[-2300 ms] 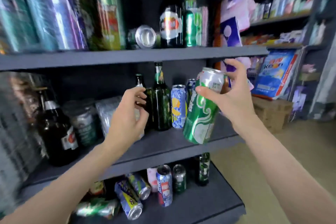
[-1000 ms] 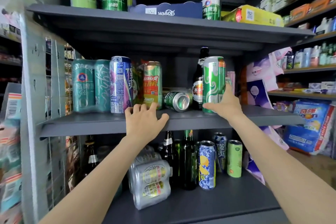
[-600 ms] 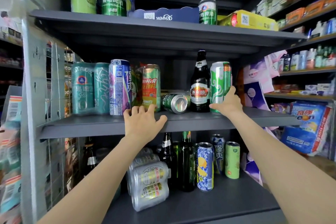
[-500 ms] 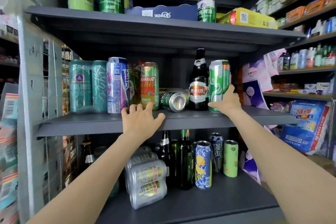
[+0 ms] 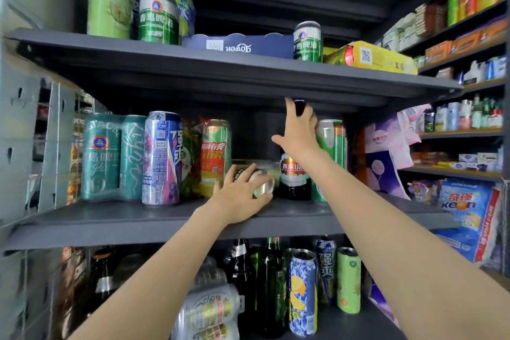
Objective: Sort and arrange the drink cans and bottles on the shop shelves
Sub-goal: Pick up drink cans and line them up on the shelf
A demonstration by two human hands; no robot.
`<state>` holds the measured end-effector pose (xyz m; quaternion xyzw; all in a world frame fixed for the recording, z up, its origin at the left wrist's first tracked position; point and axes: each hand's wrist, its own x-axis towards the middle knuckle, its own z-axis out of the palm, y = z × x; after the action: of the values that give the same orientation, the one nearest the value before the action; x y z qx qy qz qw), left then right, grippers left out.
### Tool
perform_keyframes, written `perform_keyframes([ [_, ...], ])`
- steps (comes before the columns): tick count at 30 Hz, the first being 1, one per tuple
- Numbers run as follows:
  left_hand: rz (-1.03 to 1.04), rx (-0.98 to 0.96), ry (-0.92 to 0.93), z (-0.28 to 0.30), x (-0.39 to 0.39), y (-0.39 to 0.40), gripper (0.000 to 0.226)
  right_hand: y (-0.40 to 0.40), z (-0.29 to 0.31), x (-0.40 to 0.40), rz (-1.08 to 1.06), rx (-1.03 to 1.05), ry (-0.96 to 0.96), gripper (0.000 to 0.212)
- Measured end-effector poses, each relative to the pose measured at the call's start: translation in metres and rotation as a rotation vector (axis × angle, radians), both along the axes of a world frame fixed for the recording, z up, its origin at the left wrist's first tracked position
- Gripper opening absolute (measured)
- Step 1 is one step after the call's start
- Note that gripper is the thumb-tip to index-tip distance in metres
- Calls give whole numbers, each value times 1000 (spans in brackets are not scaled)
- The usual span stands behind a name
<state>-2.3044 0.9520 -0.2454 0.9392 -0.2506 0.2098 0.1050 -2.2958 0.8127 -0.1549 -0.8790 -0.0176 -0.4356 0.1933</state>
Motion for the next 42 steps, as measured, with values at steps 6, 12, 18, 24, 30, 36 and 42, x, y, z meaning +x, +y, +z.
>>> perform_keyframes([
  [6, 271, -145, -299, -8, -8, -1, 49, 10, 0, 33, -114, -8, 48, 91],
  [12, 351, -183, -315, -9, 2, -1, 50, 7, -7, 53, -300, -73, -83, 81],
  [18, 357, -238, -300, -8, 5, -2, 44, 13, 3, 42, -196, 59, -115, 85],
  [24, 294, -302, -193, -5, 1, 0, 50, 24, 5, 23, -32, 156, -144, 75],
  [30, 245, -197, -132, -4, 3, 2, 51, 20, 9, 3, 65, 145, -166, 73],
  [36, 302, -259, -73, -2, -1, 2, 53, 21, -1, -3, 196, 261, -290, 64],
  [42, 293, -238, -90, -2, -1, 0, 53, 16, -12, -3, 218, 419, -246, 58],
])
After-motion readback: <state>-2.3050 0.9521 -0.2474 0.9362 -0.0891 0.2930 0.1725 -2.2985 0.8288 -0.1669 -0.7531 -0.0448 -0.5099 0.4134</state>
